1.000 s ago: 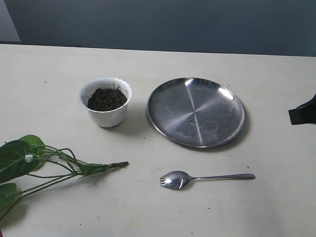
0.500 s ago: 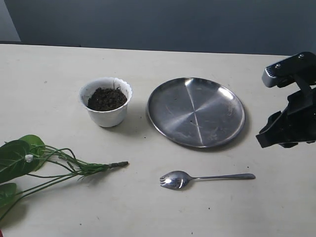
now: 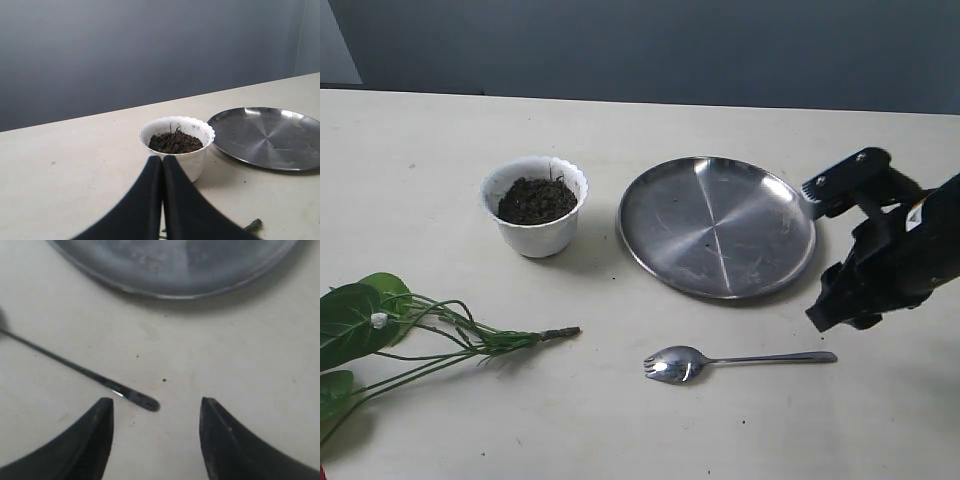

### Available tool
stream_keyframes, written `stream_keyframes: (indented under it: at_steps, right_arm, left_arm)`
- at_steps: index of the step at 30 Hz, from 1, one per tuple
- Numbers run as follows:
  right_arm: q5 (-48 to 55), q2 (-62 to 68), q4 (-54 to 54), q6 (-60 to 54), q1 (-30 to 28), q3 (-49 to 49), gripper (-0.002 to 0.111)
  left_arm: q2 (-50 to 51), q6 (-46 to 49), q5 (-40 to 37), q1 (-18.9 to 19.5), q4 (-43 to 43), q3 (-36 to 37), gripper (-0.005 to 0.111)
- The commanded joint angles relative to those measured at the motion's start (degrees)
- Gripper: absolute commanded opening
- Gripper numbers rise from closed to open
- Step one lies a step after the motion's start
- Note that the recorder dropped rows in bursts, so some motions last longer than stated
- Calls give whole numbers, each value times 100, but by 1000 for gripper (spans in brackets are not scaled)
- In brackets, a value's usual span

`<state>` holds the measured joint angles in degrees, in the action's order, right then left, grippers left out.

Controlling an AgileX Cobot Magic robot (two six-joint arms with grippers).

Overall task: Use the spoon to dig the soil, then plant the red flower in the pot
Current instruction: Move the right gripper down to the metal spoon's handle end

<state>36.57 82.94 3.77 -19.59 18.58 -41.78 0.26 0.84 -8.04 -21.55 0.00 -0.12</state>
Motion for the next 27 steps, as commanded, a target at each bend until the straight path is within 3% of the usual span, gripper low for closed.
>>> stream_keyframes:
  at_steps: [1,4,7,17,19,24,27]
  right_arm:
    - [8,263,-76,114,456,-22,51]
    - [-53,263,-76,408,639,-22,46]
    - [-92,263,-107,418,664,-22,34]
    - [-393,263,-218,418,664,-22,34]
    - [-345,263,-218,418,664,-22,37]
    - [-64,263,-257,418,664,-22,57]
    - [197,263,-328,418,664,-22,57]
  left_arm:
    - [-26,-21,74,-38,0,12,1]
    - [-26,-21,74,-38,0,12,1]
    - [-26,-21,74,-38,0,12,1]
    - [-26,-21,74,-38,0,12,1]
    - [-26,-21,74,-38,0,12,1]
    - [-26,-21,74,-38,0,12,1]
    - [-26,-21,74,-38,0,12,1]
